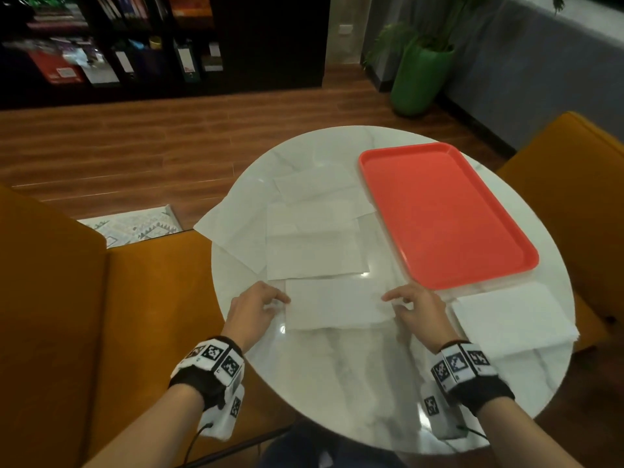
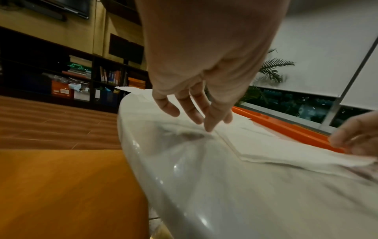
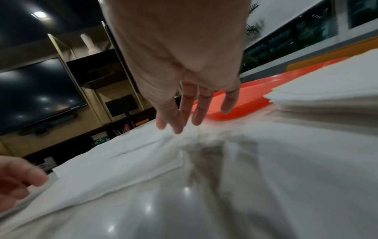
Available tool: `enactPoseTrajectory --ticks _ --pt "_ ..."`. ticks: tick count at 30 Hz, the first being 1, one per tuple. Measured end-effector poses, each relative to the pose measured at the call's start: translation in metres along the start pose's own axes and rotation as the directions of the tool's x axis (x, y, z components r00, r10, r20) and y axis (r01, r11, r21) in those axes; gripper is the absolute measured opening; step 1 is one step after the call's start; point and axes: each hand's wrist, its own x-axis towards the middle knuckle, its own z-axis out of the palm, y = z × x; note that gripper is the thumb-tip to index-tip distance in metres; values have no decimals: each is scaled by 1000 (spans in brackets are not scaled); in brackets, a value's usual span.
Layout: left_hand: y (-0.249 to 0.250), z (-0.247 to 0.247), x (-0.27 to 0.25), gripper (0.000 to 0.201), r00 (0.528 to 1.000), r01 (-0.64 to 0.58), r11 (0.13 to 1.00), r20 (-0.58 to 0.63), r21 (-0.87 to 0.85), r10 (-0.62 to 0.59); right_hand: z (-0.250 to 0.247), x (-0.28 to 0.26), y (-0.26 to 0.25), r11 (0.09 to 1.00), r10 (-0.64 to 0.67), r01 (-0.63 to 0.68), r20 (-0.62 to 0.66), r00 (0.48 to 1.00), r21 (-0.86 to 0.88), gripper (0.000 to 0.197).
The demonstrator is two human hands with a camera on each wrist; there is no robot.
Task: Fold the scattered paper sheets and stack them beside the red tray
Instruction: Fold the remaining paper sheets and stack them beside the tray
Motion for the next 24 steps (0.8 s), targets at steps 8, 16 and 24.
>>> enactPoseTrajectory --ticks 8,16,24 --pt "18 44 3 44 974 -207 932 -30 298 226 51 5 -59 931 -343 349 64 937 -105 42" --pt "-19 65 -18 60 967 -247 807 85 536 240 97 0 -60 862 -292 425 414 862 -277 52" --pt "-18 62 -21 63 964 -262 822 102 506 244 50 6 5 926 -107 175 213 971 -333 50"
